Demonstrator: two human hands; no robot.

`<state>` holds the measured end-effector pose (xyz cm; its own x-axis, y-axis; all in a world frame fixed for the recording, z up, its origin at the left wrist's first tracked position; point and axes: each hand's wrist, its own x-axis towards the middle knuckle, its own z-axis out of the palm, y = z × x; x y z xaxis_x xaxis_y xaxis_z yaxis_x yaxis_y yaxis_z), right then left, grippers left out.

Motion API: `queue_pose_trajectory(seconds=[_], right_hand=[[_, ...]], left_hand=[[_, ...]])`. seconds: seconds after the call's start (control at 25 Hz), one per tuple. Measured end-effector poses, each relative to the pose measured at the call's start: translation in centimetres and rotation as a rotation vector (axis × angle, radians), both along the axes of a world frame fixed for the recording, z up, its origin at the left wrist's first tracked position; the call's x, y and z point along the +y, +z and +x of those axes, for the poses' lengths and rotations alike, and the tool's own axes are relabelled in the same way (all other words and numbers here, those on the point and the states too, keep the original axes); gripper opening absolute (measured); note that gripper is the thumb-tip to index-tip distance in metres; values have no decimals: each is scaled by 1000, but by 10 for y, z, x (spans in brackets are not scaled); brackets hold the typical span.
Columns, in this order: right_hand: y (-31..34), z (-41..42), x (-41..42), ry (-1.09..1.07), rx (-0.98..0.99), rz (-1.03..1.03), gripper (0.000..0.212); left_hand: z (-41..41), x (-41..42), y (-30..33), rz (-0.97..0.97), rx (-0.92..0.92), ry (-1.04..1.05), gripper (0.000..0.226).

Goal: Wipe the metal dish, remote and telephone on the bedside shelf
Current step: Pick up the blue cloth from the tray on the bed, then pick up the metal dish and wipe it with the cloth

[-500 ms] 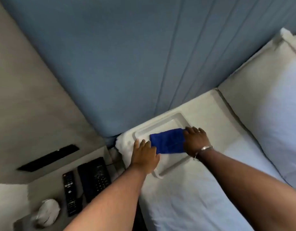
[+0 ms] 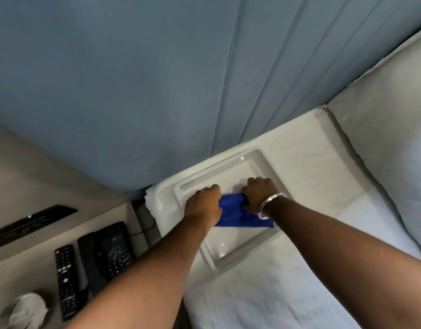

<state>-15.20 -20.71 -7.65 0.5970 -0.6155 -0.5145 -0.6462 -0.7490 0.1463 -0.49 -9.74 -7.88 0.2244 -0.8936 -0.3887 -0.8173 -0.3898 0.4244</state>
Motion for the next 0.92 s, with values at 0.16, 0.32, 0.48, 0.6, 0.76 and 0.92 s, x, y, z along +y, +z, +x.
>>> queue_pose_trajectory(seconds=[0.16,0.32,0.48,0.6,0.76,0.92], right_hand=[[57,10,41,-391,-340,521,19],[106,85,108,-406,-509,732,17],[86,184,204,-423,-507,902,27],[48,252,289,-402,-427,929,32],[-11,323,381,-293,-261,879,36],[-51,355,420,-280,-218,782,34]], left_hand=[[48,50,47,-179,712,391,23],[121,134,62,-243,1091,762,20],[207,245,31,-289,1034,1037,28],[264,333,-14,-134,986,1155,30],[335,465,-96,174,553,1215,39],[363,531,-169,357,404,1201,64]])
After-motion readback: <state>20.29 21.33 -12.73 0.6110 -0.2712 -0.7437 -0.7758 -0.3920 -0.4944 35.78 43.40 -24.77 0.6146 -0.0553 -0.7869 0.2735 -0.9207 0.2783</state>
